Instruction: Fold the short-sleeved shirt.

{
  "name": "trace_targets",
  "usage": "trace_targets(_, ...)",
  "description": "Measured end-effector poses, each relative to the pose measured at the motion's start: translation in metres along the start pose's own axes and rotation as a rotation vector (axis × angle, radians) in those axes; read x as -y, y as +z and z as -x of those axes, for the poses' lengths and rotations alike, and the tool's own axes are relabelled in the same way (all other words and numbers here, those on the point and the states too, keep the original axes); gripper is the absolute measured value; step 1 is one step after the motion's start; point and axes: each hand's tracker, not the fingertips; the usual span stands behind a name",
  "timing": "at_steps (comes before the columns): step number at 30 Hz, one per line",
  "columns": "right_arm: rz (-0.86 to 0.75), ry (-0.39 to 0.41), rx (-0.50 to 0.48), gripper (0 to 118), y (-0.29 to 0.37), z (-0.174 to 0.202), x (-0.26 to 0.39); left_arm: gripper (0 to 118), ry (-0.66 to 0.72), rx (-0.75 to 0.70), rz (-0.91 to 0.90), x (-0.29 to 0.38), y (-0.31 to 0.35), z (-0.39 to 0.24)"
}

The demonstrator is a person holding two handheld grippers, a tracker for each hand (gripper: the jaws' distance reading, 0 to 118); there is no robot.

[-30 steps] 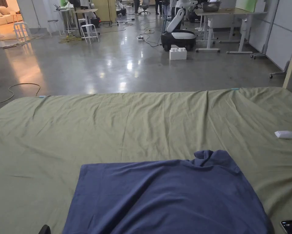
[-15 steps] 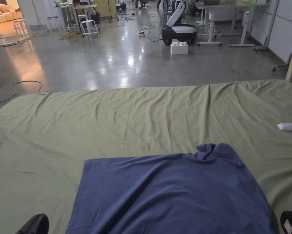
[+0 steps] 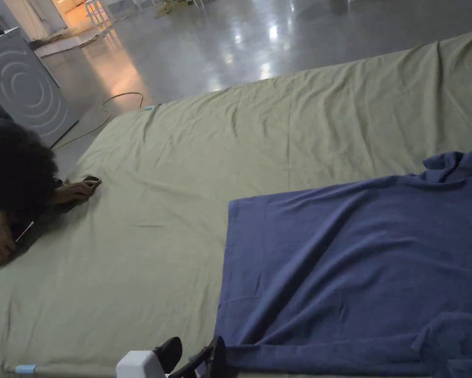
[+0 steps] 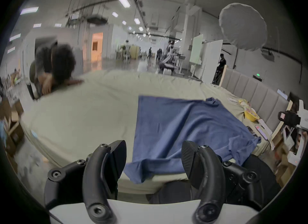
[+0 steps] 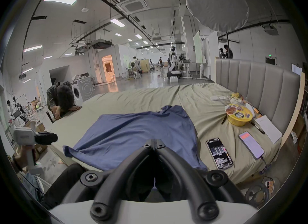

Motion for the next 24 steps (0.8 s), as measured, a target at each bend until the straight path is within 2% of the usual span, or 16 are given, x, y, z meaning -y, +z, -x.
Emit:
trace_targets(4,0.022,-0.003,0.028,0,0.003,-0.005,0.002,69,0.109,-0.049,0.135,0.031,-0.048,0.023)
trace_targets(6,0.028,-0.011,0.042,0,0.004,-0.008,0.003,65,0.108,-0.074,0.184,0.041,-0.062,0.026)
trace_targets(8,0.032,-0.014,0.061,0,0.008,-0.011,0.003,52,0.098,-0.056,0.171,0.047,-0.066,0.026)
trace_targets(9,0.034,-0.016,0.066,0,0.008,-0.013,0.003,37,0.081,-0.049,0.158,0.044,-0.065,0.024)
trace_targets(10,0.036,-0.02,0.072,0,0.009,-0.014,0.004,17,0.086,-0.03,0.178,0.039,-0.069,0.024)
trace_targets(11,0.037,-0.024,0.078,0,0.01,-0.016,0.004,14,0.1,-0.014,0.19,0.037,-0.072,0.022)
trace_targets(12,0.036,-0.028,0.084,0,0.01,-0.017,0.003,12,0.096,-0.003,0.182,0.037,-0.074,0.018)
trace_targets(14,0.035,-0.04,0.095,0,0.01,-0.021,0.004,12,-0.02,-0.053,0.232,0.038,-0.081,0.004)
trace_targets(18,0.05,-0.081,0.131,2,-0.001,-0.036,0.006,11,-0.078,-0.063,0.259,0.041,-0.09,-0.001)
trace_targets(19,0.086,-0.109,0.124,16,-0.01,-0.045,0.009,11,-0.121,-0.056,0.277,0.04,-0.09,-0.001)
trace_targets(21,0.161,-0.121,0.117,73,-0.029,-0.061,0.018,11,-0.159,-0.048,0.304,0.036,-0.092,-0.003)
trace_targets(22,0.201,-0.112,0.118,95,-0.041,-0.067,0.026,11,-0.15,-0.048,0.316,0.033,-0.094,-0.003)
trace_targets(24,0.275,-0.096,0.13,91,-0.063,-0.088,0.046,11,-0.121,-0.049,0.328,0.031,-0.096,-0.001)
